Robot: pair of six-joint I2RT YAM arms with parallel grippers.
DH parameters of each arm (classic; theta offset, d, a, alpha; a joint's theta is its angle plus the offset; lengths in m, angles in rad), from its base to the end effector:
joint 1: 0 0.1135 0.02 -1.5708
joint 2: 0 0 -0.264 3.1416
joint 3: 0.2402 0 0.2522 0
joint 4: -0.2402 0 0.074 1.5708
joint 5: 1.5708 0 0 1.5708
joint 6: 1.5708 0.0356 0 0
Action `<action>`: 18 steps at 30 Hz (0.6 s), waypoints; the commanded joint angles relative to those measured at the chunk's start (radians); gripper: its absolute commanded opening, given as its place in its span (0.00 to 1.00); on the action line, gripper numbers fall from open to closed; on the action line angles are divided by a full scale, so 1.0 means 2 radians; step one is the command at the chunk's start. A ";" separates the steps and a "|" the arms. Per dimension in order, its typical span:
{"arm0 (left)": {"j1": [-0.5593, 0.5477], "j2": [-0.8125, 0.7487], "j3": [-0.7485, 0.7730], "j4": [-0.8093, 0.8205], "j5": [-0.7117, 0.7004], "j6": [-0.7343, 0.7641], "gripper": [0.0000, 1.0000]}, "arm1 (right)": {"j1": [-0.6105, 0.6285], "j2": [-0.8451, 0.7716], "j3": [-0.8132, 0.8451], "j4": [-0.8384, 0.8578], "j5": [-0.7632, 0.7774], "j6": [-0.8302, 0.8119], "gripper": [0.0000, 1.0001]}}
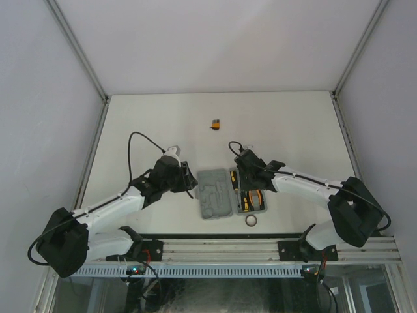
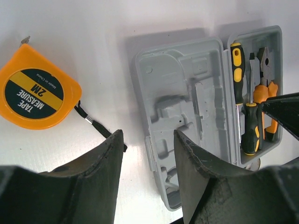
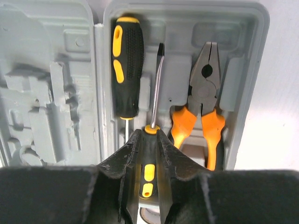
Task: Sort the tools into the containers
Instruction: Place the screwdriver in the storage box.
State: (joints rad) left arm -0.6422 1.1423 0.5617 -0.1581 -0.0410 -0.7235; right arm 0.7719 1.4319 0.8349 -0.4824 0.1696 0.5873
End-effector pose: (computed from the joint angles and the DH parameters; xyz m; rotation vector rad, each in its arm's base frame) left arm 0.1843 -0.1360 0.1957 -0.1191 2.3945 -0.6303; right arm 0.1986 0.1849 0.1907 -0.1876 2.6389 0.2420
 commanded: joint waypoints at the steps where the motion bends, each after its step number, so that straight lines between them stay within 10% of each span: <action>1: 0.004 -0.003 -0.012 0.020 0.006 -0.004 0.51 | -0.004 0.021 0.023 0.026 0.006 -0.010 0.16; 18: 0.004 0.009 -0.012 0.021 0.009 -0.003 0.51 | 0.011 0.044 0.022 0.001 -0.002 -0.006 0.10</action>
State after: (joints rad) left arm -0.6415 1.1542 0.5495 -0.1432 -0.0376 -0.7235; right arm 0.7807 1.5158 0.8513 -0.4648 0.1753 0.5823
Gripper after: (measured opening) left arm 0.514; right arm 0.105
